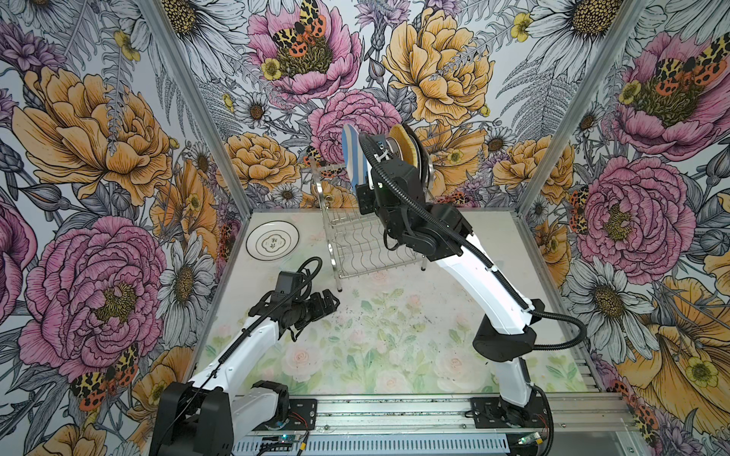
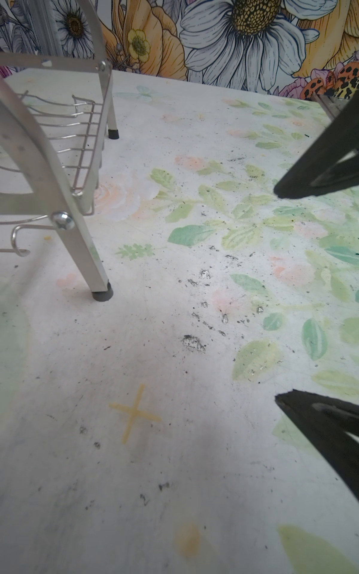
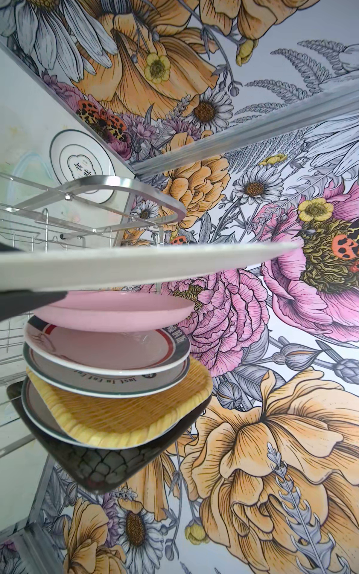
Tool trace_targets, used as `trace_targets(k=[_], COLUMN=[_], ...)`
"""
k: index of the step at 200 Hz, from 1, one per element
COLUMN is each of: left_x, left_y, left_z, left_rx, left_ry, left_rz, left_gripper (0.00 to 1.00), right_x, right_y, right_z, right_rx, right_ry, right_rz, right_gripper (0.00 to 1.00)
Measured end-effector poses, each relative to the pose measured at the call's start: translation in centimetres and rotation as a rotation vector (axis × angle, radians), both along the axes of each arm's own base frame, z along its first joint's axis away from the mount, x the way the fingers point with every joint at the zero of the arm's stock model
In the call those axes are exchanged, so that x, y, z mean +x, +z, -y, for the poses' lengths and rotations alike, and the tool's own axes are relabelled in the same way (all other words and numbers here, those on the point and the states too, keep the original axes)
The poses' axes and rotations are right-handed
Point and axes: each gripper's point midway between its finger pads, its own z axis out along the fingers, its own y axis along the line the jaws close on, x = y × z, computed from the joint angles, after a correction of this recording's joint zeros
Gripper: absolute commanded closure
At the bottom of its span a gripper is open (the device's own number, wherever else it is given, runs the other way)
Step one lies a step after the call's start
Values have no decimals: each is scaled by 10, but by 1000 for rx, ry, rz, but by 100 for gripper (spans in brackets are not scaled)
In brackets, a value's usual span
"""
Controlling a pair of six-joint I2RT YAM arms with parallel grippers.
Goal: Load plates into a dish rack
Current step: Place the plate on the dish rack.
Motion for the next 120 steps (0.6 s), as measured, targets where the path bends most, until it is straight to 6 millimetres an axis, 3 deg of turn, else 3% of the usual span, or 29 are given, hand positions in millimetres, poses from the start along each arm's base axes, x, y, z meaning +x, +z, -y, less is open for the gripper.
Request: trace_targets(k=[53,120], left_x=[0,1], left_y=[0,0], left_z=[0,-2], left_rx=[0,0], left_ry=[1,6], left_rz=[0,0], left_gripper=[3,3], right_x=[37,55], right_y=[-34,-39], right_z=[-3,-4], right_rx=[-49,-29], right_ry=[-49,-81], right_rz=[-24,-4], right_gripper=[100,100])
